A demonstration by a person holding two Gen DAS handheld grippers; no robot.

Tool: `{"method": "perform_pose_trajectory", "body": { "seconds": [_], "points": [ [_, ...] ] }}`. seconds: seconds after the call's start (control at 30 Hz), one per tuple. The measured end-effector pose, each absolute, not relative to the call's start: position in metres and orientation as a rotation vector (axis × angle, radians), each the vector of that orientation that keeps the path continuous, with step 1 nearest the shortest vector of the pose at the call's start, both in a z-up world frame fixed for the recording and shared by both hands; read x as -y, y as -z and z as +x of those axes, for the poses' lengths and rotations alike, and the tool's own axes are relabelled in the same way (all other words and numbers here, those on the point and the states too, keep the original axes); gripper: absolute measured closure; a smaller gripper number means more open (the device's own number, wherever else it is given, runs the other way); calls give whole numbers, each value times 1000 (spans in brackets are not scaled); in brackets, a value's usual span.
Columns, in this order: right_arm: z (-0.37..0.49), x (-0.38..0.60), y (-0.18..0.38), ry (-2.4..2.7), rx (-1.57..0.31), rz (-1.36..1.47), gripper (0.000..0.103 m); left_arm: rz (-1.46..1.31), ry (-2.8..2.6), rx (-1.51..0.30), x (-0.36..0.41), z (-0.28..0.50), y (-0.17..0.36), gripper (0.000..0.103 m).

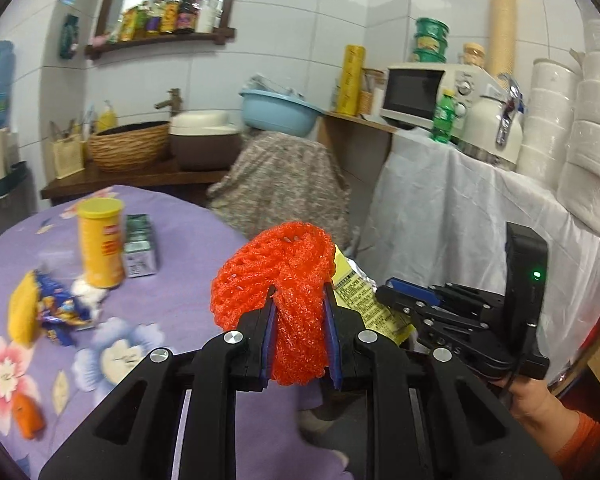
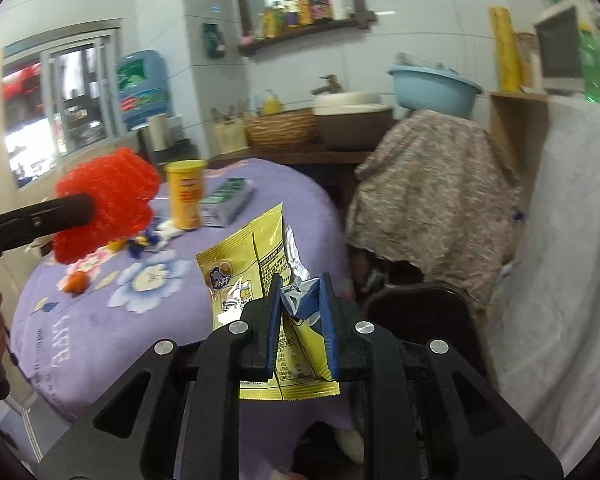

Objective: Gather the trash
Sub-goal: 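Carry the wrapper and mesh net over the bin and open both tools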

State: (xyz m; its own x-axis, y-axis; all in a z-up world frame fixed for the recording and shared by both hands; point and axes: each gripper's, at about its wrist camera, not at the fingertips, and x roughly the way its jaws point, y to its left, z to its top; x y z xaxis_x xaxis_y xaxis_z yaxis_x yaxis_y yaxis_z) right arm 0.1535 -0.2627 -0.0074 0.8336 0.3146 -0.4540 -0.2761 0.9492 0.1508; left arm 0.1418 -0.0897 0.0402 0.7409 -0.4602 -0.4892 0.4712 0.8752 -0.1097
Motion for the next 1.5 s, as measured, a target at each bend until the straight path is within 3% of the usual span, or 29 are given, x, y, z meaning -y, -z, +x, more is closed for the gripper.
{"method": "perform_pose_trajectory", "body": {
  "seconds": [0.4, 0.7, 0.97, 1.07, 1.23, 1.4, 1.5],
  "points": [
    [215, 351, 89, -65, -712, 124, 84, 59, 671, -628, 199, 188, -8, 82],
    [263, 371, 171, 26, -864, 168, 84, 20, 718, -765, 229, 220, 44, 82],
    [271, 371, 203, 49, -932, 162, 83, 38, 706, -812, 236, 229, 70, 82],
    [268, 370, 207, 44, -936, 172, 78, 39, 698, -821, 237, 232, 75, 82],
    [257, 372, 204, 44, -904, 183, 58, 52, 702, -855, 244, 241, 90, 82],
    [229, 377, 192, 71, -848, 208, 57, 56, 705, -926, 261, 257, 114, 82],
    [205, 381, 185, 111, -805, 212, 50, 78, 697, -946, 272, 264, 127, 82]
  ]
}}
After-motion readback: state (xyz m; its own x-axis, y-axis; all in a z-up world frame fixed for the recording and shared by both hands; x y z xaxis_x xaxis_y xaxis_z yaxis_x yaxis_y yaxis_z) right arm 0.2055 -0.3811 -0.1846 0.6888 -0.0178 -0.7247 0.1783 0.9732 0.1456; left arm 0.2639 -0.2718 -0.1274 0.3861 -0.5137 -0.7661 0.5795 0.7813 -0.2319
